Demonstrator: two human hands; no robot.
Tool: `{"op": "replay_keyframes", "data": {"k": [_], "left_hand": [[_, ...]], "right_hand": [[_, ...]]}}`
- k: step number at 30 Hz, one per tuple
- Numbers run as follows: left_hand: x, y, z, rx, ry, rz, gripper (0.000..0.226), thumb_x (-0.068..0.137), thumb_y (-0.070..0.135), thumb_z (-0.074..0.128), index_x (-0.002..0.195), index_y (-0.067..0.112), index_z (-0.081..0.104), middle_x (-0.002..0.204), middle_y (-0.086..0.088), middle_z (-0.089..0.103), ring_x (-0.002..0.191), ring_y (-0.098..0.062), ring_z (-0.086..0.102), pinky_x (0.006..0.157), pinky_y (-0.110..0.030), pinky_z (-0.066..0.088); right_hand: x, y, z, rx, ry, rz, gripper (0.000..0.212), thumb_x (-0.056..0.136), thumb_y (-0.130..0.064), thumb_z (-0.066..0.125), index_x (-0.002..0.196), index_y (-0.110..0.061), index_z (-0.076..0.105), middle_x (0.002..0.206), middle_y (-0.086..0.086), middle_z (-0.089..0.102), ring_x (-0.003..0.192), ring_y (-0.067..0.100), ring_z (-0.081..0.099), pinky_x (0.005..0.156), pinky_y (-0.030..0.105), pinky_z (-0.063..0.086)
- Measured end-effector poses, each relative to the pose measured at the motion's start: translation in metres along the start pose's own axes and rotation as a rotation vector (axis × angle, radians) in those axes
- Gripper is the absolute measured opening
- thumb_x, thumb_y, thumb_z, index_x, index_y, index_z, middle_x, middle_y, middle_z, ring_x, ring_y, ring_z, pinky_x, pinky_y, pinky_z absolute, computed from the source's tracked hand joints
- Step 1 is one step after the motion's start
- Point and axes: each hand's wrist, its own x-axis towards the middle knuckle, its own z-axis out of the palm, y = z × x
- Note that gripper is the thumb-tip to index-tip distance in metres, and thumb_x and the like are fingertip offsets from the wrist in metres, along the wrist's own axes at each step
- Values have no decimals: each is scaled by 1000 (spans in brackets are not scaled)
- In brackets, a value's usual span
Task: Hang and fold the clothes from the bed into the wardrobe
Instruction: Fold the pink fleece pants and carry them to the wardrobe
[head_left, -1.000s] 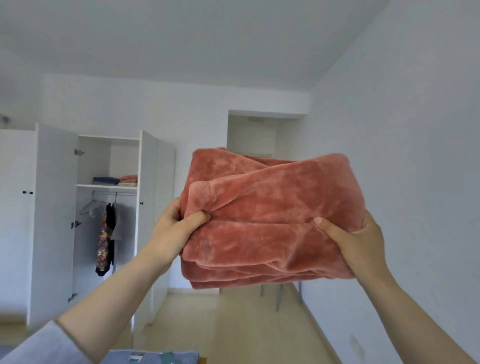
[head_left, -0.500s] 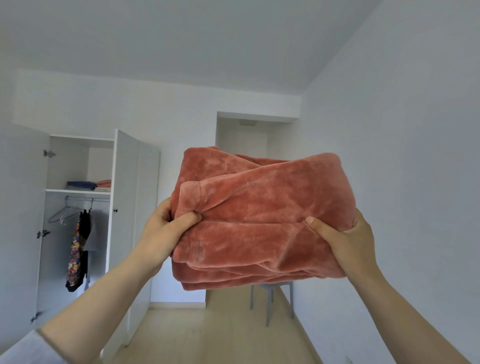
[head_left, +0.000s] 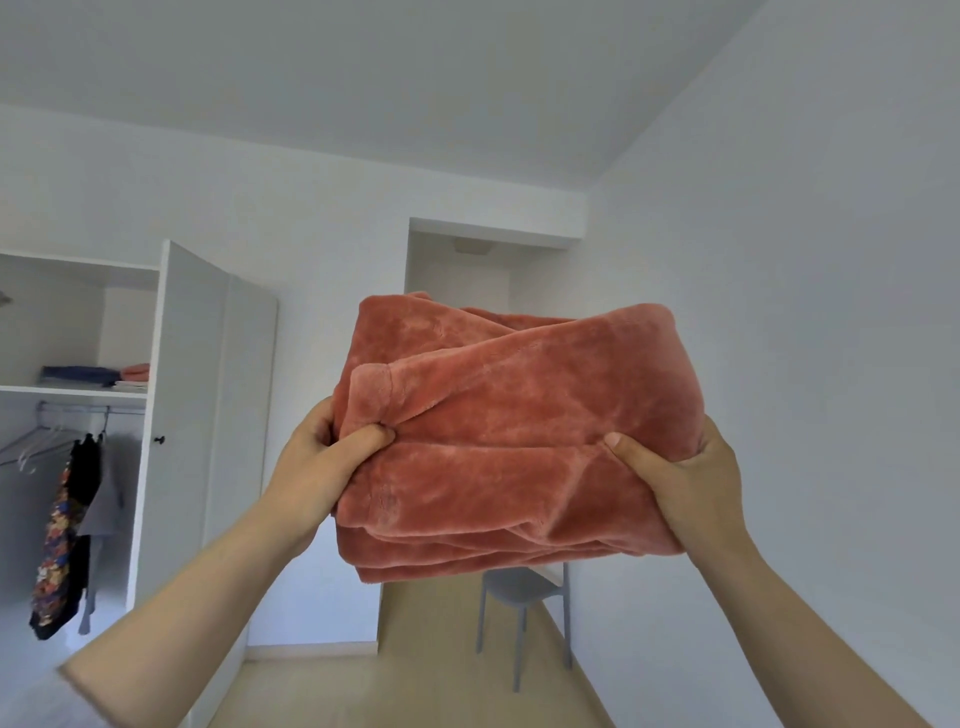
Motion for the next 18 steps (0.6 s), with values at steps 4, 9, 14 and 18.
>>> {"op": "replay_keyframes", "data": {"k": [4, 9, 14, 18], "left_hand": [[45, -37, 5, 14, 2, -14, 59, 54, 49, 74, 112, 36, 64, 104, 8, 72, 90, -15, 72, 76, -41, 60], [96, -87, 22, 36, 26, -9, 61, 54, 49, 74, 113, 35, 63, 107, 6, 71, 93, -17, 71, 80, -44, 59], [151, -127, 35, 64, 73, -8, 65, 55, 48, 75, 117, 35, 62, 109, 6, 71, 95, -17, 71, 82, -44, 58], [196, -165, 42, 86, 127, -7, 66, 53, 48, 76, 117, 35, 62, 107, 7, 72, 93, -15, 71, 80, -39, 58]], "right_hand": [[30, 39, 30, -9, -15, -6, 44, 60, -40, 89, 92, -39, 58, 84, -28, 68, 78, -13, 63, 56, 2, 45], [73, 103, 62, 5, -31, -11, 44, 60, -42, 88, 91, -40, 56, 88, -22, 66, 78, -16, 61, 56, 0, 44], [123, 163, 100, 48, -75, -1, 47, 60, -43, 89, 93, -40, 56, 90, -21, 66, 78, -18, 60, 58, -1, 43], [160, 214, 138, 69, -123, 14, 52, 59, -45, 88, 100, -38, 56, 93, -22, 65, 78, -20, 59, 57, -1, 43]]}}
